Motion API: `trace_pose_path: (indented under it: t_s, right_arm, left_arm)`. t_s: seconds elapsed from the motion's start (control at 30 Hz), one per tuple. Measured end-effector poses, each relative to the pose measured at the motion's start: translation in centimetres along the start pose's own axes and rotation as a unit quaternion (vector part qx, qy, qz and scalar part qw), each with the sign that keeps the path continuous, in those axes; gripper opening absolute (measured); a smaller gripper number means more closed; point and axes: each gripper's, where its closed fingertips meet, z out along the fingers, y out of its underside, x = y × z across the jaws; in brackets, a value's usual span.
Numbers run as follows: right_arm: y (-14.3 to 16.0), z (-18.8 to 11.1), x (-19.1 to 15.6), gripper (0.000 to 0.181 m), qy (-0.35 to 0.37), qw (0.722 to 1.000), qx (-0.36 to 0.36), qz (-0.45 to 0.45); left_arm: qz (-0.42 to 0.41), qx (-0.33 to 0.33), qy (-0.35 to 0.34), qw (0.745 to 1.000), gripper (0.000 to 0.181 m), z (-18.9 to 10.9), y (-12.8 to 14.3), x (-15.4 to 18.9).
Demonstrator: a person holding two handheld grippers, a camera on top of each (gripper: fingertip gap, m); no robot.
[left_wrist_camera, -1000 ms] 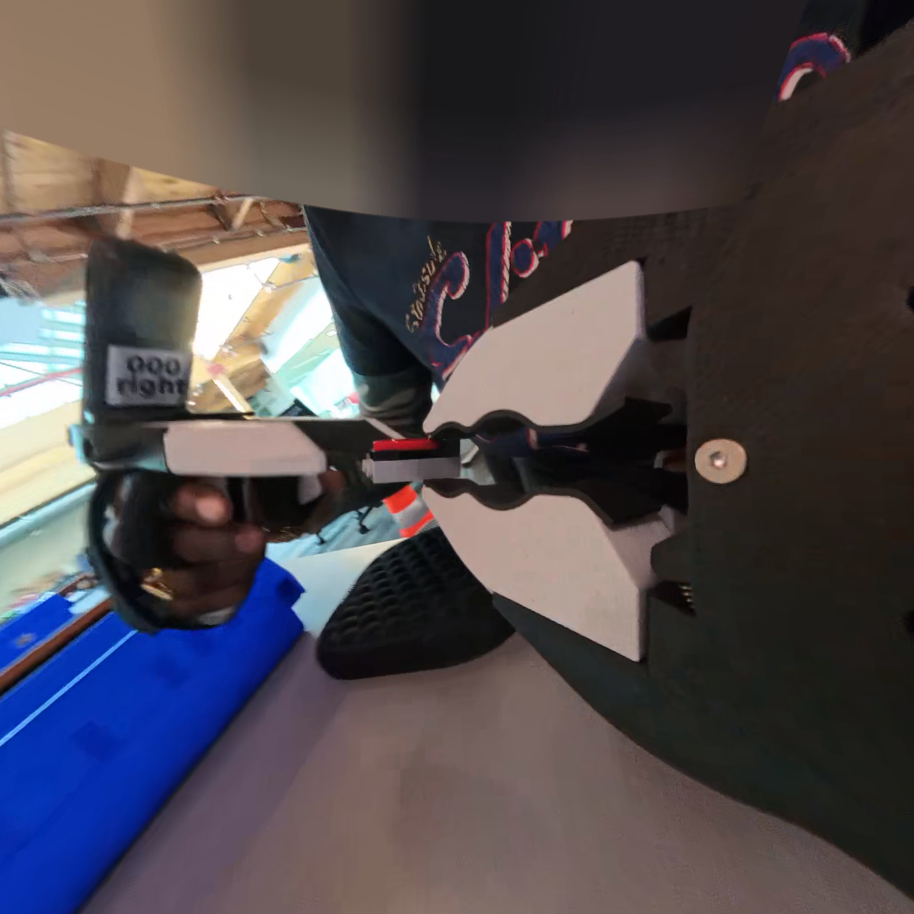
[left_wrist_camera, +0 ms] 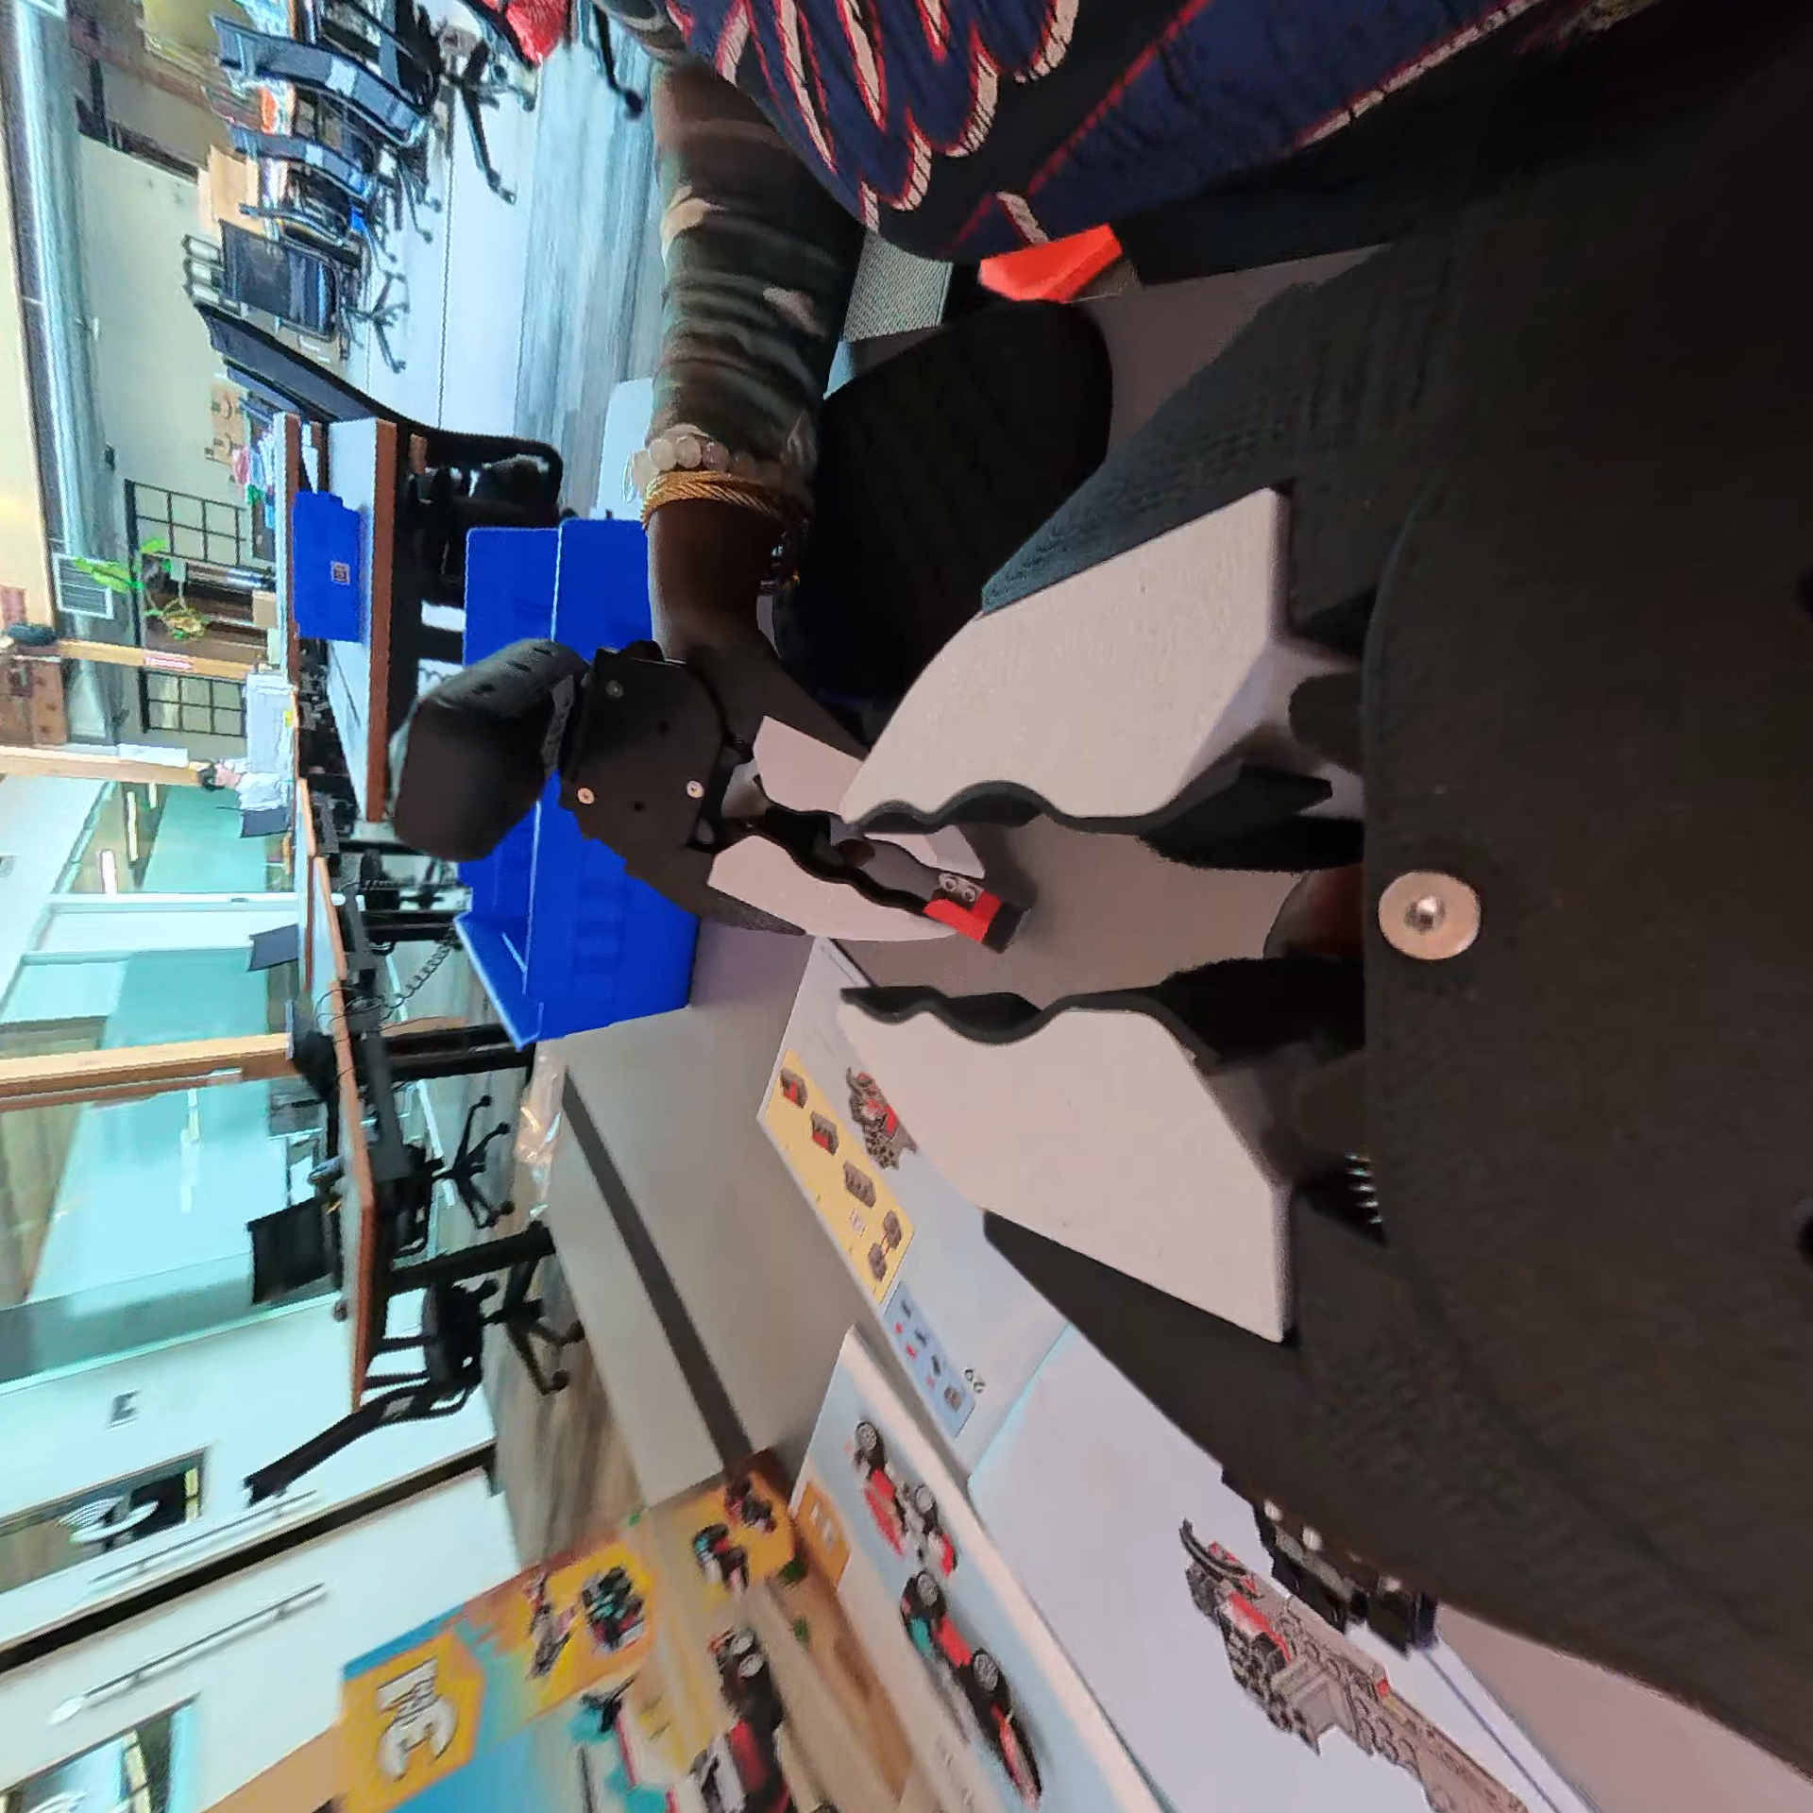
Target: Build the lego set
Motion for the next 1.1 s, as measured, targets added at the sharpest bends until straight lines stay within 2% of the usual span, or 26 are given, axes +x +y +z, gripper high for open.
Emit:
trace_pose_path:
  t_s: [0.13,0.33,0.47,0.53,0.6,0.73,0.83,0.9,1.0,1.1]
  right_arm:
    - [0.3,0.0,-0.1,0.017,0.006,1.000,-0.011,0.012]
    - [1.3,0.0,0.0,0.017,0.028,0.998,-0.042,0.024]
    - [0.8,-0.1,0.4,0.026,0.038,0.998,-0.024,0.033]
    - [-0.1,-0.6,0.9,0.034,0.050,0.997,0.021,0.052]
    - [-1.2,-1.7,1.8,0.050,0.072,0.991,0.082,0.077]
    - [-2.9,-5.2,4.7,0.089,0.165,0.953,0.225,0.115]
    - [-4.0,-7.7,6.3,0.126,0.217,0.913,0.325,0.114]
    - [-4.8,-9.2,6.9,0.145,0.239,0.887,0.380,0.110]
    - [-5.8,-10.7,6.8,0.147,0.253,0.863,0.428,0.091]
    - [-6.2,-11.3,6.9,0.147,0.274,0.853,0.439,0.065]
  left_arm:
    - [0.010,0.025,-0.001,1.000,0.030,-0.6,-0.6,0.9]
    - [0.014,0.025,0.011,1.000,0.031,-1.6,-0.6,2.2]
    - [0.029,0.022,-0.023,0.999,0.035,-2.3,-0.3,1.6]
    - [0.020,0.032,-0.044,0.998,0.040,-2.6,-0.6,1.0]
    - [0.001,0.049,-0.065,0.997,0.044,-2.8,-0.9,0.2]
    - [-0.032,0.099,-0.082,0.991,0.057,-2.9,-1.5,-0.9]
    - [-0.019,0.138,-0.070,0.988,0.086,-2.2,-2.2,-0.8]
    - [0.000,0.154,-0.052,0.987,0.105,-1.3,-2.6,-0.2]
    - [0.042,0.173,-0.026,0.984,0.126,0.0,-3.5,0.8]
    - [0.062,0.189,-0.001,0.980,0.129,1.2,-4.1,1.2]
